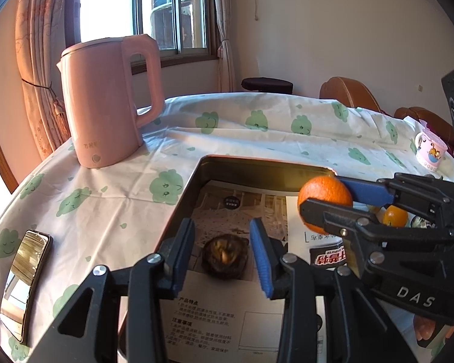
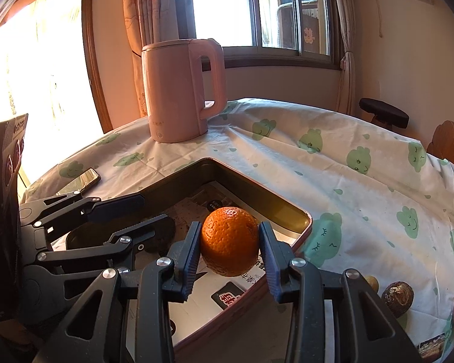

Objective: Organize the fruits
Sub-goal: 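Open the left gripper over the tin while the right gripper releases the orange into it, then grasp an orange with the left gripper while the right gripper grasps a brown round fruit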

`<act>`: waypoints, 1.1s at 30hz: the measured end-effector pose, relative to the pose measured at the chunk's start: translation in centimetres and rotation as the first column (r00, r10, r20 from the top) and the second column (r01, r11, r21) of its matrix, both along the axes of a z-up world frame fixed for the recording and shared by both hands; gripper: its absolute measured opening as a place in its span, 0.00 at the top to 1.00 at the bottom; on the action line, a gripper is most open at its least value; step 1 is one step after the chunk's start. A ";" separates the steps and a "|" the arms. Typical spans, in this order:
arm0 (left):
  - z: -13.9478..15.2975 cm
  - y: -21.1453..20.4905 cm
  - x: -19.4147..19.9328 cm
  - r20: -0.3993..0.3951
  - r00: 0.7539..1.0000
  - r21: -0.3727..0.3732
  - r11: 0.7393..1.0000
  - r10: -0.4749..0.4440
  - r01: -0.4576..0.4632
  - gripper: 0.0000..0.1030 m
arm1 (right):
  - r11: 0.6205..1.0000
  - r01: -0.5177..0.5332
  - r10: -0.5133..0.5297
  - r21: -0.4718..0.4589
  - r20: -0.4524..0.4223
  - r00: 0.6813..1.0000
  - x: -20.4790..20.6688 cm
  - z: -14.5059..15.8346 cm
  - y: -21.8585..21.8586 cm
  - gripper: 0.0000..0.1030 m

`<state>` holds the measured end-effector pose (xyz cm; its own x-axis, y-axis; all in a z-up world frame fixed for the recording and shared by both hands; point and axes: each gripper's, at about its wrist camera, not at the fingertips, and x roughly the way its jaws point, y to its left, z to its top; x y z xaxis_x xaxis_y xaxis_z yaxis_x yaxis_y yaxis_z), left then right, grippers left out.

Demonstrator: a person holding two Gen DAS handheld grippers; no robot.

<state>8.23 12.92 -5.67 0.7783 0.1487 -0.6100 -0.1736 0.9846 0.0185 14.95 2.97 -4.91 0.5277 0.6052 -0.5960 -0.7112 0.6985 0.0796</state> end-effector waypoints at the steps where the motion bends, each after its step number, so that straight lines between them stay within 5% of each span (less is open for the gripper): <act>1: 0.0 0.0 0.0 0.002 1.000 0.001 1.000 0.004 -0.004 0.59 | 1.000 0.003 -0.003 0.000 0.006 1.000 -0.1 0.0 0.0 0.59; 3: 0.1 0.1 -0.2 0.010 1.000 -0.002 1.000 0.004 -0.004 0.56 | 1.000 0.012 -0.012 -0.004 0.018 1.000 -0.2 0.2 -0.1 0.57; 6: 0.4 0.1 -0.7 0.043 0.999 0.003 1.000 0.014 -0.014 0.38 | 1.000 0.022 -0.022 -0.001 0.039 0.999 -0.7 0.7 -0.6 0.56; 10: 1.3 -0.4 -2.3 0.128 0.992 0.003 1.000 0.005 -0.005 0.19 | 1.000 0.029 -0.030 0.008 0.098 0.995 -2.5 1.9 -2.9 0.39; 18: 2.4 -3.8 -3.5 0.185 0.980 -0.014 0.998 -0.065 0.069 0.19 | 0.978 0.206 -0.194 -0.039 0.196 0.961 -4.9 2.4 -12.5 0.38; 22: 2.4 -6.6 -3.4 0.182 0.976 -0.003 0.992 -0.121 0.123 0.19 | 0.957 0.283 -0.268 -0.068 0.171 0.948 -4.9 1.4 -16.2 0.38; 29: 1.6 -10.5 -2.6 0.136 0.971 0.021 0.980 -0.199 0.198 0.19 | 0.962 0.239 -0.230 -0.135 0.074 0.970 -5.1 -1.2 -16.6 0.38; 33: 1.3 -11.8 -2.1 0.113 0.968 0.029 0.974 -0.225 0.223 0.19 | 0.965 0.208 -0.206 -0.156 0.034 0.978 -4.7 -1.9 -16.1 0.50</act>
